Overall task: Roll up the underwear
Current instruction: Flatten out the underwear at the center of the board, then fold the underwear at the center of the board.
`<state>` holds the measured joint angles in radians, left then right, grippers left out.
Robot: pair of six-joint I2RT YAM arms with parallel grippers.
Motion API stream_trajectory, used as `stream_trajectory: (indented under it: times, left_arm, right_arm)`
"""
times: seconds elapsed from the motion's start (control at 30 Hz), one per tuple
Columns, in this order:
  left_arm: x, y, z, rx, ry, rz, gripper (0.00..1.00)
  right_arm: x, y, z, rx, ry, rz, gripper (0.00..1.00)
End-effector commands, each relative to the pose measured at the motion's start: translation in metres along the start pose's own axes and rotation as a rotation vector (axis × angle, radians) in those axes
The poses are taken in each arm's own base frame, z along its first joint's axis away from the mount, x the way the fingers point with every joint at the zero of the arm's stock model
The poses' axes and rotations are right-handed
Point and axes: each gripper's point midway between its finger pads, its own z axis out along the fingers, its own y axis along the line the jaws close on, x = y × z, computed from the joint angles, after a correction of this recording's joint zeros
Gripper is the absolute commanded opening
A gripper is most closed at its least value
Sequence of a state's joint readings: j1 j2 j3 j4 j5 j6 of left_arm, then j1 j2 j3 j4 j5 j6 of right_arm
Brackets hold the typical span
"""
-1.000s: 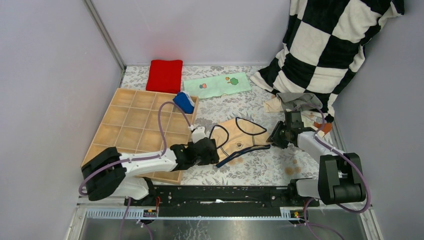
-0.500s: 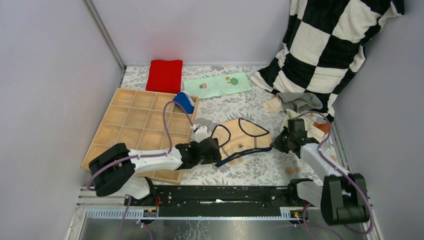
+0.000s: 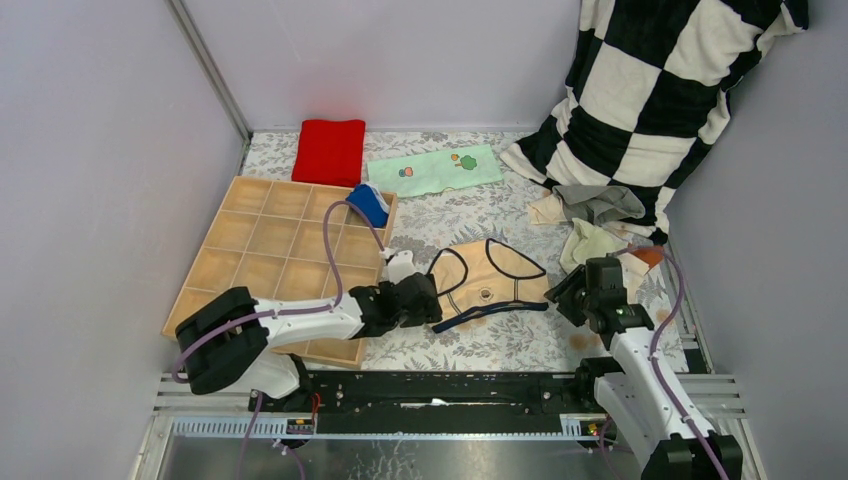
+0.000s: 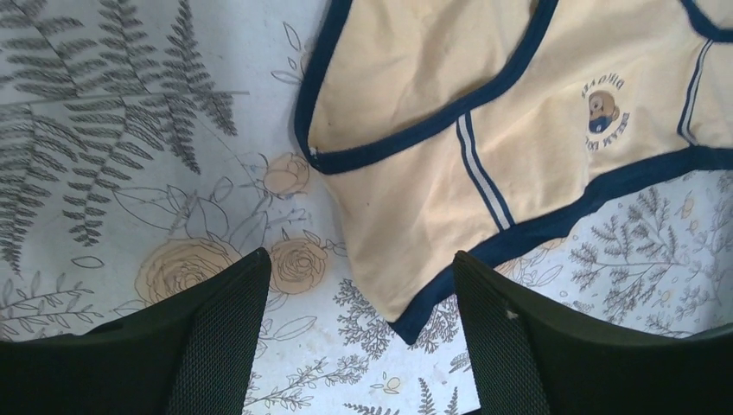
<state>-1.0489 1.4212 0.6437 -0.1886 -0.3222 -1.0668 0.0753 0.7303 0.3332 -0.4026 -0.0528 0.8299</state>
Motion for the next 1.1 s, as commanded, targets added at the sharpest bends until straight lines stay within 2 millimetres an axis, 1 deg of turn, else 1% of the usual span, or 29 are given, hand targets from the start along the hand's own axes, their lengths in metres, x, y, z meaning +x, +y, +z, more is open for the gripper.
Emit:
stream_trajectory:
  times: [0.0, 0.1, 0.17, 0.27, 0.33, 0.43, 0.57, 0.7, 0.73, 0.8, 0.93, 1.03, 1.07]
  left_arm:
    - [-0.028, 0.001, -0.003, 0.010, -0.067, -0.042, 0.82]
    - [-0.042, 0.002, -0.004, 0.028, -0.081, -0.056, 0.82]
    - [-0.048, 0.002, -0.003, 0.029, -0.086, -0.053, 0.81]
    - [-0.052, 0.004, 0.001, 0.023, -0.079, -0.058, 0.78]
    - [-0.052, 0.009, 0.004, 0.016, -0.069, -0.078, 0.76]
    - [-0.052, 0.008, 0.008, 0.051, -0.056, -0.117, 0.73]
    - [-0.049, -0.004, 0.010, 0.117, -0.033, -0.122, 0.70]
    - [-0.041, -0.008, 0.011, 0.155, -0.002, -0.128, 0.67]
    - [-0.038, -0.007, 0.012, 0.155, 0.007, -0.130, 0.66]
    - [-0.033, -0.003, 0.012, 0.149, 0.020, -0.138, 0.66]
    - [-0.024, 0.006, 0.013, 0.126, 0.038, -0.163, 0.65]
    - [-0.022, 0.010, 0.013, 0.111, 0.042, -0.181, 0.65]
    - [-0.021, 0.010, 0.013, 0.111, 0.046, -0.185, 0.65]
  right_arm:
    - [-0.029, 0.019, -0.023, -0.020, -0.077, -0.110, 0.53]
    - [-0.029, 0.048, -0.036, -0.166, -0.058, -0.227, 0.54]
    - [-0.027, 0.065, -0.042, -0.243, -0.051, -0.254, 0.52]
    - [-0.015, 0.083, -0.046, -0.290, -0.021, -0.363, 0.52]
    - [-0.003, 0.097, -0.050, -0.327, -0.033, -0.449, 0.52]
    - [0.028, 0.122, -0.054, -0.412, -0.014, -0.576, 0.52]
    - [0.076, 0.145, -0.057, -0.498, -0.002, -0.769, 0.53]
    - [0.121, 0.159, -0.060, -0.558, -0.031, -0.961, 0.55]
    - [0.136, 0.162, -0.063, -0.585, -0.030, -1.009, 0.56]
    - [0.154, 0.170, -0.063, -0.621, -0.049, -1.053, 0.58]
    - [0.185, 0.178, -0.054, -0.651, -0.056, -1.158, 0.60]
    - [0.200, 0.185, -0.047, -0.692, -0.087, -1.190, 0.62]
    - [0.204, 0.191, -0.047, -0.724, -0.101, -1.183, 0.62]
